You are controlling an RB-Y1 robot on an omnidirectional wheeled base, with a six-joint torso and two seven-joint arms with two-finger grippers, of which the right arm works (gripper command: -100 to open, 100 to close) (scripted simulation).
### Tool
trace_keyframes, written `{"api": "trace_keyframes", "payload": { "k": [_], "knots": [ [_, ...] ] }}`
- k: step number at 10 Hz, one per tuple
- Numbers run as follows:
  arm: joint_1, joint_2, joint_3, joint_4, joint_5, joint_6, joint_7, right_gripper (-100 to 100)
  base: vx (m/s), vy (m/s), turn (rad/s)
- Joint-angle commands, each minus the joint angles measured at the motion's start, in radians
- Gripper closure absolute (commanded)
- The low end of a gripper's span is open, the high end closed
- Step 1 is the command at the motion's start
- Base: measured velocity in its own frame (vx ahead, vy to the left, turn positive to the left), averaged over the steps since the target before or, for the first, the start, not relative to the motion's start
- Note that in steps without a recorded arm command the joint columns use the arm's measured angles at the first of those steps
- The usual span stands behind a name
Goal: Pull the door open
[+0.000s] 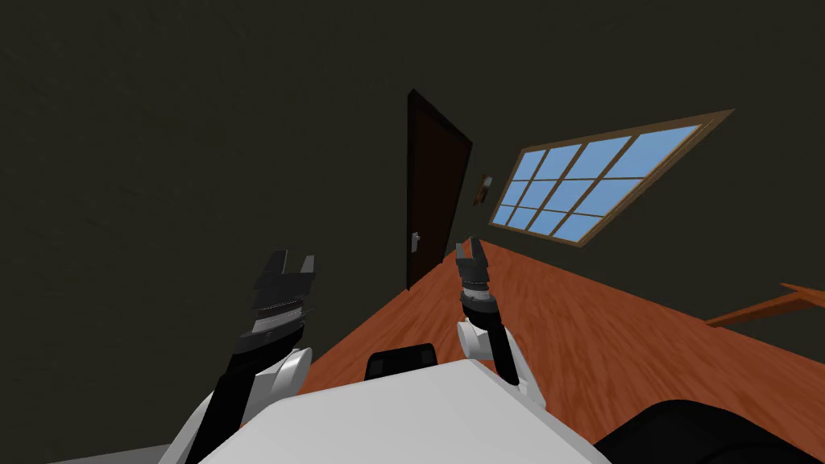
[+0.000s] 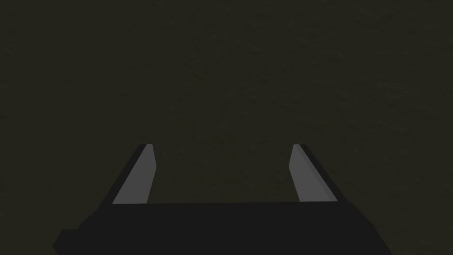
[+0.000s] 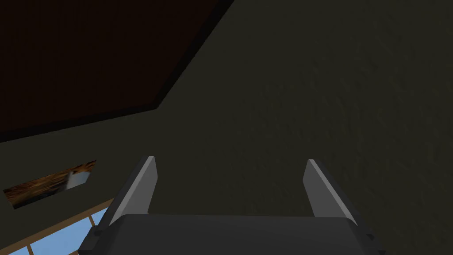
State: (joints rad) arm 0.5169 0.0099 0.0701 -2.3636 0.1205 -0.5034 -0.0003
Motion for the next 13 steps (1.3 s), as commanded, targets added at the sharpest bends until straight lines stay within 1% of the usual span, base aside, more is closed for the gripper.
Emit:
{"api": "trace_keyframes", "payload": {
  "k": [1,2,4,6,11,12,13],
  "knots": [
    [-0.014,-0.012,0.000,0.033,0.016,0.000,0.023,-100,0.085,-0.118,0.084],
    [-0.027,-0.024,0.000,0.066,0.032,-0.001,0.046,-100,0.117,-0.031,0.059],
    [-0.045,-0.038,0.000,0.109,0.052,-0.001,0.076,-100,0.100,-0.017,0.039],
    [-0.066,-0.056,0.000,0.161,0.078,-0.002,0.113,-100,0.077,-0.026,0.055],
    [-0.132,-0.106,-0.001,0.316,0.154,-0.004,0.224,-100,0.096,-0.064,0.064],
    [-0.132,-0.106,-0.001,0.320,0.154,-0.004,0.224,-100,0.049,-0.045,0.029],
    [-0.146,-0.117,-0.001,0.355,0.171,-0.004,0.248,-100,0.055,-0.038,0.034]
  ]
}}
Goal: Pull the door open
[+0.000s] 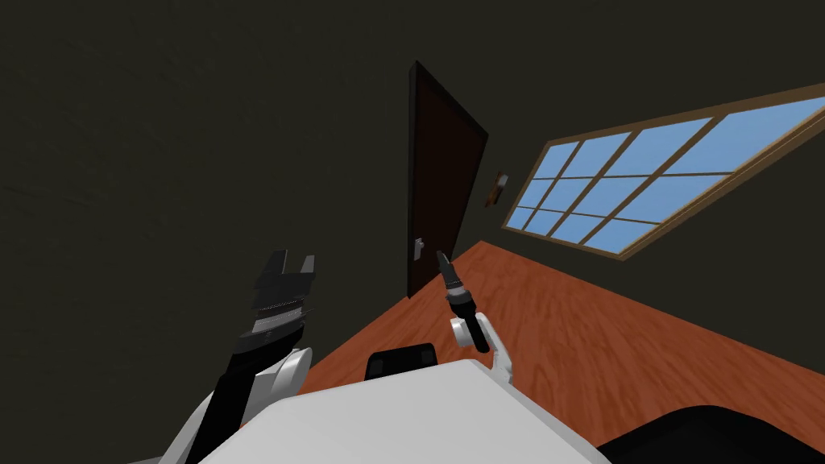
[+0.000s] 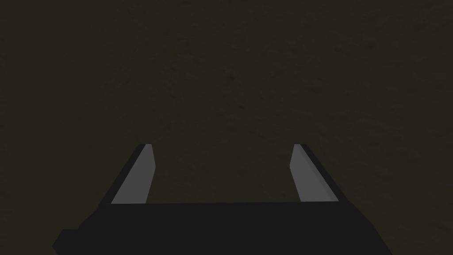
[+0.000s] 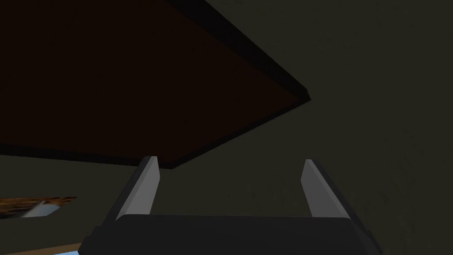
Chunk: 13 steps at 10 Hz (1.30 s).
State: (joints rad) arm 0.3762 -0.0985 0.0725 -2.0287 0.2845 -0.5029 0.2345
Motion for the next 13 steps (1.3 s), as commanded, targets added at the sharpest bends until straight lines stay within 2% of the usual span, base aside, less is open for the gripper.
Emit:
{"api": "trace_keyframes", "payload": {
  "k": [1,2,3,7,8,10,11,13],
  "knots": [
    [-0.020,-0.019,-0.003,0.050,0.024,-0.005,0.039,-100,0.072,-0.050,0.070],
    [-0.035,-0.030,-0.003,0.080,0.041,-0.005,0.064,-100,0.082,-0.054,0.090],
    [-0.035,-0.030,-0.003,0.092,0.041,-0.005,0.064,-100,0.063,-0.041,0.033],
    [-0.096,-0.074,-0.004,0.227,0.113,-0.007,0.168,-100,0.082,-0.065,0.072],
    [-0.096,-0.074,-0.004,0.240,0.113,-0.007,0.168,-100,0.064,-0.056,0.028],
    [-0.126,-0.096,-0.004,0.304,0.147,-0.008,0.218,-100,0.054,-0.053,0.057],
    [-0.126,-0.096,-0.004,0.313,0.147,-0.008,0.218,-100,0.051,-0.048,0.034],
    [-0.155,-0.116,-0.004,0.383,0.181,-0.008,0.268,-100,0.063,-0.042,0.052]
  ]
}}
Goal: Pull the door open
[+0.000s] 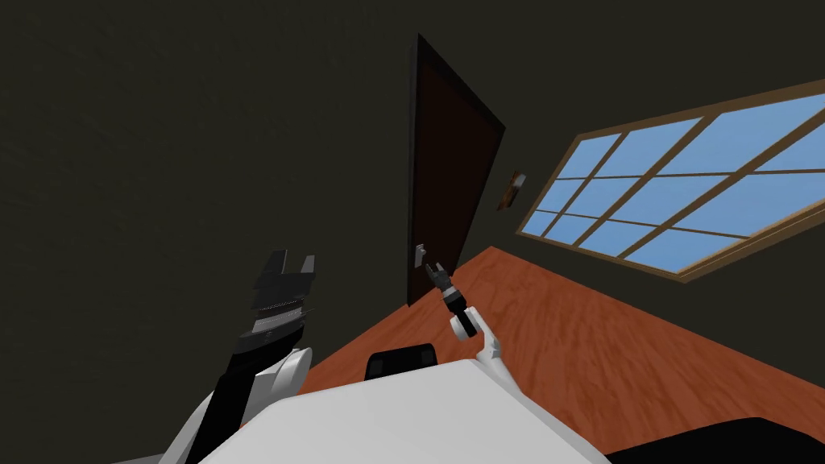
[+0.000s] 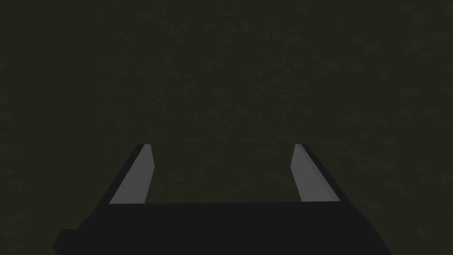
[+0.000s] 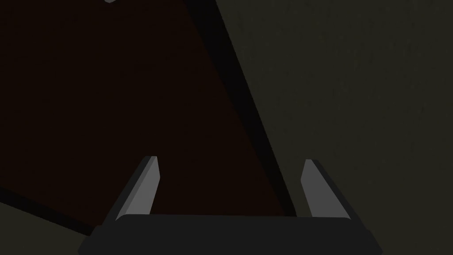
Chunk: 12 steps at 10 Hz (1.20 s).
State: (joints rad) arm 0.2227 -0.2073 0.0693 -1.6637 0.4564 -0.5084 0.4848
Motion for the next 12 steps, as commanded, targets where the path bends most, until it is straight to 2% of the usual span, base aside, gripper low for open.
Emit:
{"api": "trace_keyframes", "payload": {
  "k": [1,4,10,11,12],
  "knots": [
    [-0.015,-0.017,-0.001,0.050,0.026,-0.003,0.041,-100,0.096,-0.062,0.085],
    [-0.054,-0.045,-0.001,0.146,0.071,-0.004,0.107,-100,0.079,-0.083,0.063],
    [-0.116,-0.087,-0.001,0.295,0.143,-0.006,0.211,-100,0.085,-0.056,0.054],
    [-0.123,-0.093,-0.001,0.314,0.152,-0.006,0.224,-100,0.094,-0.060,0.045],
    [-0.121,-0.088,-0.001,0.302,0.145,-0.006,0.214,-100,0.038,-0.029,0.013]
  ]
}}
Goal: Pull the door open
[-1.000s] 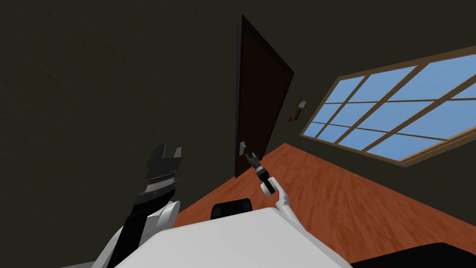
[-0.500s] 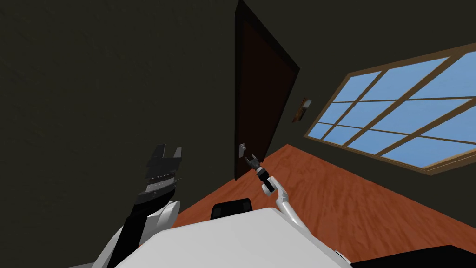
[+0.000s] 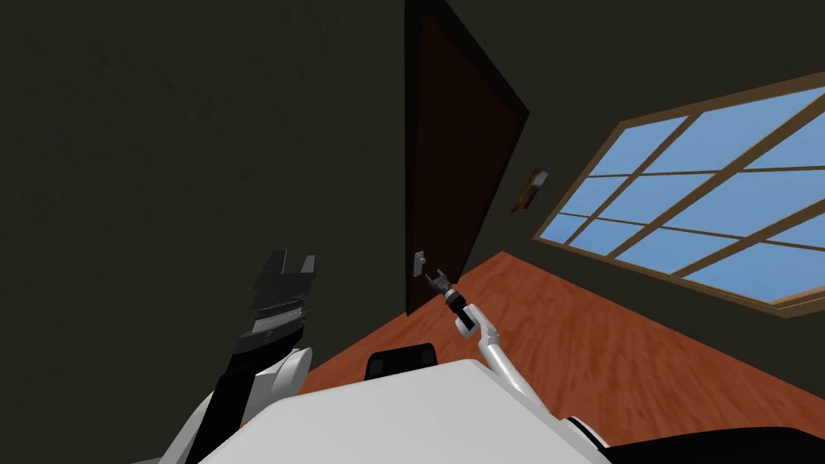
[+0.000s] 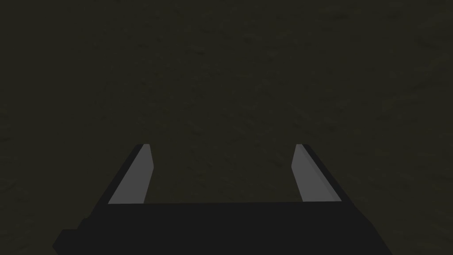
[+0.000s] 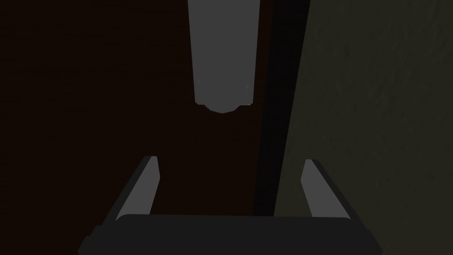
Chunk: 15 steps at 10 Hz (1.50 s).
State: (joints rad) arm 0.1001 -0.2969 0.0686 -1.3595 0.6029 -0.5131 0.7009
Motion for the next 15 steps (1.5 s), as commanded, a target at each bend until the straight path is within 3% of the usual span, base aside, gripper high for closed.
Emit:
{"api": "trace_keyframes", "payload": {
  "k": [1,9,10,11,15],
  "knots": [
    [-0.007,-0.016,-0.031,0.035,-0.015,-0.023,0.000,-100,0.092,0.069,0.200],
    [-0.032,-0.068,-0.134,0.153,-0.064,-0.099,-0.001,-100,0.119,0.089,0.107],
    [-0.034,-0.059,-0.126,0.152,-0.059,-0.093,0.003,-100,0.064,0.012,0.023],
    [-0.034,-0.059,-0.126,0.152,-0.059,-0.093,0.003,100,-0.008,-0.002,-0.027],
    [-0.034,-0.059,-0.126,0.152,-0.059,-0.093,0.003,100,-0.012,-0.007,0.000]
  ]
}}
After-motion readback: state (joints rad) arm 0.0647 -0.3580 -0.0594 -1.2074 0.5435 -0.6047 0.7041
